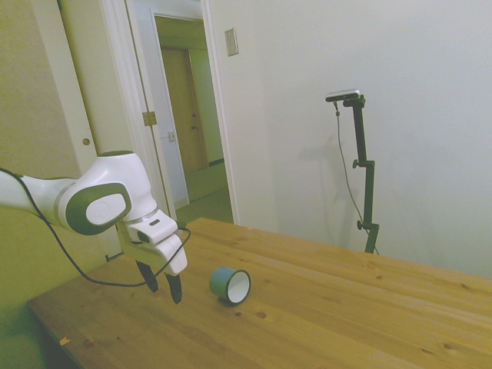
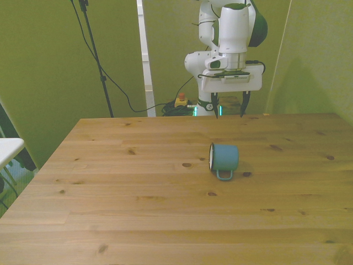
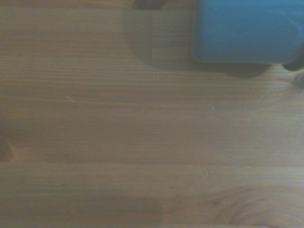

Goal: Flip the mug upright

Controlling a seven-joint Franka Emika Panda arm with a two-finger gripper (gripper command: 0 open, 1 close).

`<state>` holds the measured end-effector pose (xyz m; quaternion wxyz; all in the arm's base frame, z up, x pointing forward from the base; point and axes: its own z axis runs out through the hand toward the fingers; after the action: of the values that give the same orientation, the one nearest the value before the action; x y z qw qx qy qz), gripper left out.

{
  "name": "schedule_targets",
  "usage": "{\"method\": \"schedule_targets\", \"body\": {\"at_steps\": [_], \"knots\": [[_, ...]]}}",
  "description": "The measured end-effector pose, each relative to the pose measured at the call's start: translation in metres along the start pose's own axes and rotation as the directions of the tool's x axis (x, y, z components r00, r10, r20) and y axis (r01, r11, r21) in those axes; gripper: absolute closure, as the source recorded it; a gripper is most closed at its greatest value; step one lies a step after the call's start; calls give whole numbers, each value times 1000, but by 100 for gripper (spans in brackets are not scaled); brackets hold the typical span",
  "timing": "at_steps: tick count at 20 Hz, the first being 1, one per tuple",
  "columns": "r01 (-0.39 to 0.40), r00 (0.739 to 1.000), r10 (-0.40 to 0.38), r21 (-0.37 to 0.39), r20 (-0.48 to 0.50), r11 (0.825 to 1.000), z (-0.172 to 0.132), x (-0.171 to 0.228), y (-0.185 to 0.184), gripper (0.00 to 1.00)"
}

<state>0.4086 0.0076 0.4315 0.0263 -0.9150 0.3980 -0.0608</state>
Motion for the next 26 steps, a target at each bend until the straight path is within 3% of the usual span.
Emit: {"method": "schedule_targets", "body": {"at_steps": [4, 12, 16, 21, 26], "knots": [[14, 1000, -14, 16, 6, 1000, -4, 11, 4, 0], [0, 1000, -1, 100, 7, 995, -40, 93, 5, 0], [-6, 997, -2, 119, 72, 993, -20, 159, 0, 0], [10, 995, -27, 170, 98, 985, -21, 166, -8, 0], [15, 981, -62, 243, 184, 970, 4, 186, -2, 0]]}}
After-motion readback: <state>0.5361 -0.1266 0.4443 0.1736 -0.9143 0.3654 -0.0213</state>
